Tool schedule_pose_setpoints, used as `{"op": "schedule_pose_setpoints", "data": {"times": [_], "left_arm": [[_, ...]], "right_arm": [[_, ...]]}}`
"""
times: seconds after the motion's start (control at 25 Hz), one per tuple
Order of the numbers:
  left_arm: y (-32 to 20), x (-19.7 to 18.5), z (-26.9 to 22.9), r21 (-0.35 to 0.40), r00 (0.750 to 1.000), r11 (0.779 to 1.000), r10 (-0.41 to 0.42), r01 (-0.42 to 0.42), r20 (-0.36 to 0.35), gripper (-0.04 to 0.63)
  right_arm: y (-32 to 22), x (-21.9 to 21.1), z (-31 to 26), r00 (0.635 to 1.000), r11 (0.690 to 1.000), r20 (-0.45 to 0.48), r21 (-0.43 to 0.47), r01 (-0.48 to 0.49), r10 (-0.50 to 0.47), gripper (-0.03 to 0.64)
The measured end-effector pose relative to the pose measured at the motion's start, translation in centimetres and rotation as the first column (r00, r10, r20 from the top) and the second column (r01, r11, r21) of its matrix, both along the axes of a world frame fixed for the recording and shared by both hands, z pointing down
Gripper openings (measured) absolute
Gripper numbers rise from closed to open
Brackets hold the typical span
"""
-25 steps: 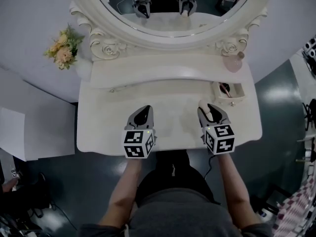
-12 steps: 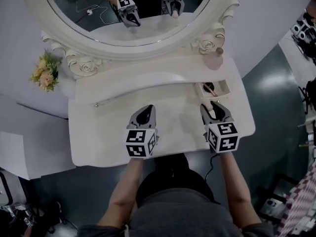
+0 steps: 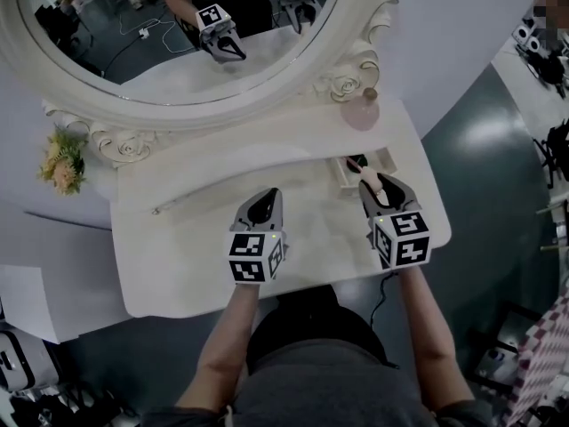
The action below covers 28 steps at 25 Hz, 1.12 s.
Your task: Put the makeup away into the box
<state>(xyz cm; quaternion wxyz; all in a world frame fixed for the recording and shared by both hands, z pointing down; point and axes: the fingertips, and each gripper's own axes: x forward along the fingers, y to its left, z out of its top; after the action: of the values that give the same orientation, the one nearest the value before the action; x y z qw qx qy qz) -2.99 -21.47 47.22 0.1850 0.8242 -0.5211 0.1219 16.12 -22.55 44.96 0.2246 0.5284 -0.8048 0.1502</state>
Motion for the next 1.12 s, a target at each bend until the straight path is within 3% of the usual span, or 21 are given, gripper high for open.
{"op": "schedule_pose_setpoints", "data": {"times": [0.6, 1.12], "left_arm": [[-2.5, 1.0, 1.6, -0.044, 0.999, 0.998, -0.039, 0.039, 0.002, 0.006], [-3.0, 1.3, 2.2, -0.055, 0.999, 0.997, -0.052, 0.052, 0.006, 0.006]], "right_arm": [[-3.4, -0.6, 2.3, 0.979, 0.987, -0.130, -0.060, 0.150, -0.157, 0.153], [-3.7, -0.8, 4.1, 0.961, 0.972, -0.181, -0.142, 0.186, -0.211, 0.176]]}}
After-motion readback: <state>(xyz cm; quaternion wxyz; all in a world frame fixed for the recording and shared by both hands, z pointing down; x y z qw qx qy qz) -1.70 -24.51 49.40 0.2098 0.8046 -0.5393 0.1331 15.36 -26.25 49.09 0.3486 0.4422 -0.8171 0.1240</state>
